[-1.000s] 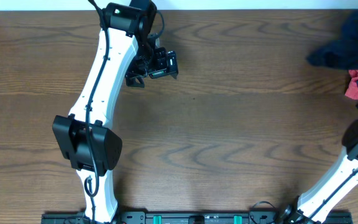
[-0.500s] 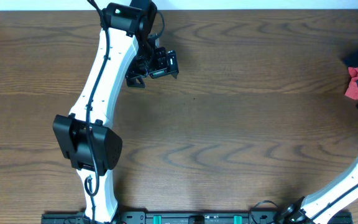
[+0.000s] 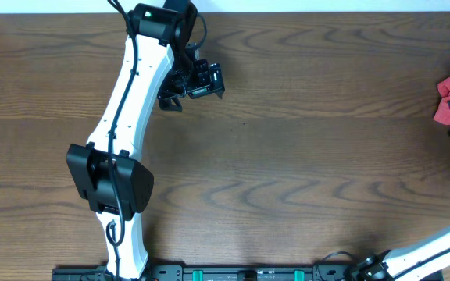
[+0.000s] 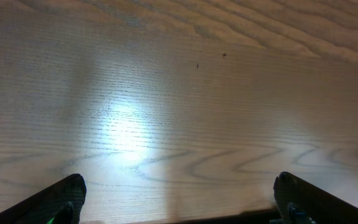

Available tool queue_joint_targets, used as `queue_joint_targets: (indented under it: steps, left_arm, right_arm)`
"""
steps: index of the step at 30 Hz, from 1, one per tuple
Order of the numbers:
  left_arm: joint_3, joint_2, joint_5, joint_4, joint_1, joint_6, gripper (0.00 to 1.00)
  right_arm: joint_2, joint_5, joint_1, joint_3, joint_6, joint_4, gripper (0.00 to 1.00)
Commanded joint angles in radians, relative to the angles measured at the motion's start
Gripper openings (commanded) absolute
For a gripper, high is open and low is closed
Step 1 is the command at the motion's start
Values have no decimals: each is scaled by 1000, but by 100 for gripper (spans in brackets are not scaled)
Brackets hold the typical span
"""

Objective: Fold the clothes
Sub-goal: 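Release the shorts at the right table edge and withdraw the right gripper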

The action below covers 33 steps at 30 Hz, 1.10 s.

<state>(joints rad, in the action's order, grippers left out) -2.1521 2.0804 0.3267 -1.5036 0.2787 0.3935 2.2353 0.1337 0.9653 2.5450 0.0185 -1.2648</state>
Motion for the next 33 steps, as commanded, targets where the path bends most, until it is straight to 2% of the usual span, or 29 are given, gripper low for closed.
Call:
queue_joint_targets:
  steps: [1,3,4,9,10,13,14,15,16,19,21,27,33]
  left_arm:
    - [9,19,2,-6,3,13,98]
    - [9,19,5,-6,3,21,98]
    - [9,19,5,-6,3,28,98]
    - [9,19,5,-6,3,31,98]
    - [9,19,5,-6,3,31,98]
    - [9,19,3,7,2,31,98]
    - [9,19,-1,18,2,30,98]
    - [9,21,-13,31,3,31,98]
    - [9,25,-18,45,2,31,98]
    - [9,47,-18,69,3,32,98]
    - [9,66,-18,78,6,32,98]
    - [9,109,2,97,25,31,98]
    - [9,109,2,93,38,31,98]
  right_arm:
    - [-41,69,27,32,13,8,58]
    - [-41,83,24,32,2,7,73]
    - [-41,83,21,32,2,7,99]
    - [-41,85,2,32,3,2,99]
    - [-42,88,-1,32,3,-1,95]
    - [-42,189,-17,32,-19,-16,28]
    - [-42,233,-26,32,-21,-25,21]
    - [-40,258,-37,30,-20,-34,27]
    - [-40,264,-54,25,-20,-41,27]
    - [-39,259,-113,-13,-36,-32,11]
    - [-35,259,-156,-52,-53,-10,6]
    - [-23,239,-286,-229,-39,110,2]
    - [-23,41,-322,-298,38,175,1]
